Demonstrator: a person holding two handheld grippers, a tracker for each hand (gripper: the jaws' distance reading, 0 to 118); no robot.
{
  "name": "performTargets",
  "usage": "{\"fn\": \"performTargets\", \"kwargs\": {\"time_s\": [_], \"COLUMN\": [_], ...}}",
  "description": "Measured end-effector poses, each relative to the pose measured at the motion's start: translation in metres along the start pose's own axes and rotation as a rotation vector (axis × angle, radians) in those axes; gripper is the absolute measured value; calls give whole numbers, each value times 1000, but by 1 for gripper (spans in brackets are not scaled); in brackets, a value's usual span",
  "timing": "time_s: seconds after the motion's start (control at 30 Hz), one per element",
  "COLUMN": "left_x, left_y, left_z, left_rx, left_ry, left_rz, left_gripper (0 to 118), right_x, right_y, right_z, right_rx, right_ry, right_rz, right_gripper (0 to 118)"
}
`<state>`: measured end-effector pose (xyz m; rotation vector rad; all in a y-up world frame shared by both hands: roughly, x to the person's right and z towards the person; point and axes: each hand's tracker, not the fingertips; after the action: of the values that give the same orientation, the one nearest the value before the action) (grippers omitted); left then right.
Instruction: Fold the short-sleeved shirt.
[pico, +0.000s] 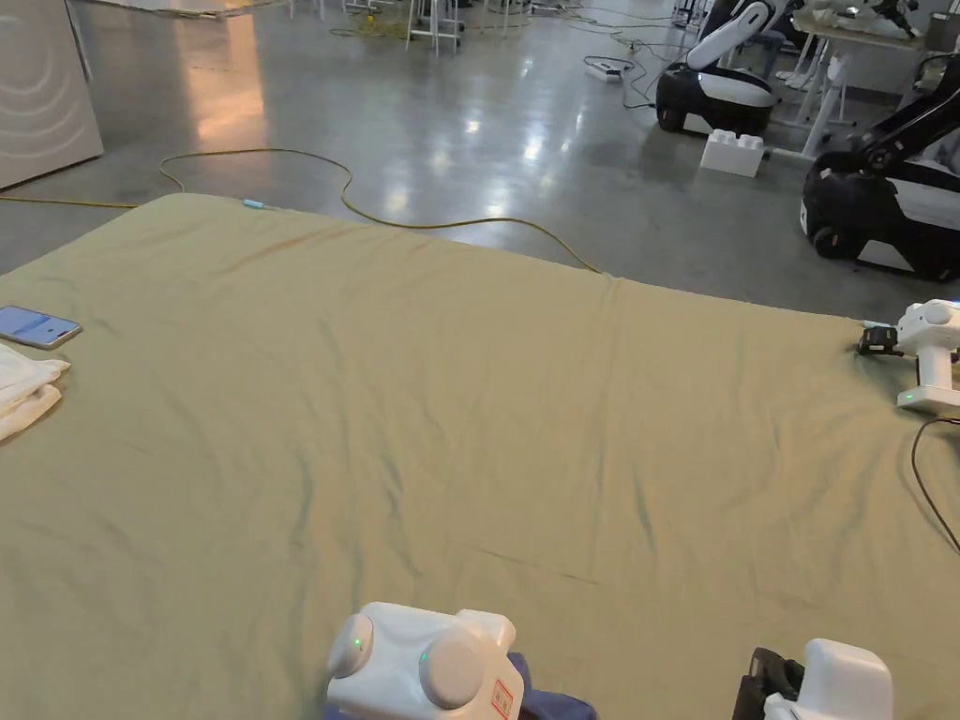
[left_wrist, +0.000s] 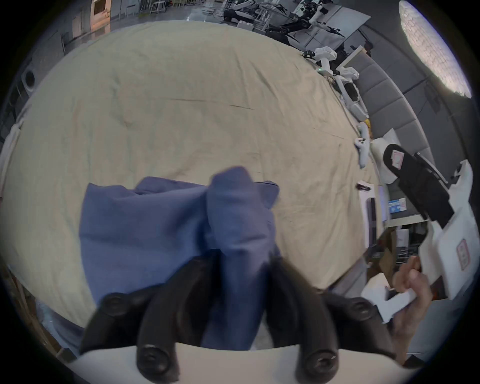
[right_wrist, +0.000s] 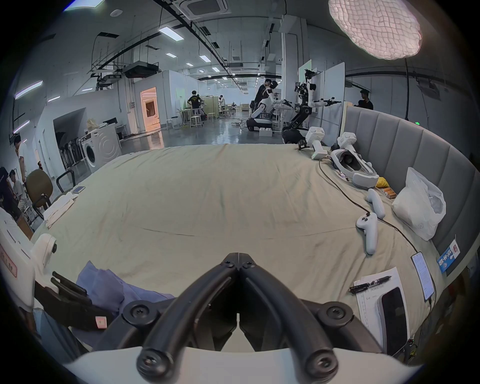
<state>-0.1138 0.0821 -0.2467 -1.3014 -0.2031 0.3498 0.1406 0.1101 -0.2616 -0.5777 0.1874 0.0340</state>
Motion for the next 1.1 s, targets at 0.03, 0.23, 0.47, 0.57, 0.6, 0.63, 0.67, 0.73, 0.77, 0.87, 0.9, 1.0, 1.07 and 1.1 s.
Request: {"fn": "performTargets", "kwargs": {"time_s": [0.03,0.23,0.47,0.57,0.6,0.63,0.67,0.73,0.77,0.87,0.9,1.0,1.07,1.1], "left_x": [0,-9,-30,-27,-24,-21,-19,-15,-14,-17,-20,-27,-29,-19], "left_y": [0,-7,-3,-4,-5,-7,-8,-9,-9,-14,-15,-15,-15,-16], "left_z": [7,52,44,13,2,-8,-16,-35,-41,-55,-54,-44,-26,1], "left_rx": [-5,96,118,43,30,20,19,34,43,58,67,83,143,199], "left_ry": [-47,-160,-142,-178,-184,-200,-218,-226,-214,-200,-207,-243,-245,-247], "left_rz": [10,16,37,22,17,5,-3,-14,-20,-19,-18,1,-9,-33], "left_gripper": [54,53,20,14,14,14,14,14,14,14,14,14,14,14], "right_x": [1,1,1,0,0,0,0,1,1,2,2,-1,-4,-5], "right_y": [0,0,-5,-7,-8,-8,-8,-9,-9,-8,-7,-3,1,3], "right_z": [0,3,0,-1,-2,-2,-2,-2,-1,1,2,6,9,9], "right_rx": [-1,-3,-15,-20,-21,-21,-22,-23,-23,-17,-12,8,30,41], "right_ry": [-1,-5,0,2,1,1,1,-2,-3,-2,0,4,5,6], "right_rz": [0,-3,-5,-7,-7,-9,-10,-13,-15,-18,-15,-6,-2,-1], "right_gripper": [0,0,0,0,0,0,0,0,0,0,0,0,0,0]}}
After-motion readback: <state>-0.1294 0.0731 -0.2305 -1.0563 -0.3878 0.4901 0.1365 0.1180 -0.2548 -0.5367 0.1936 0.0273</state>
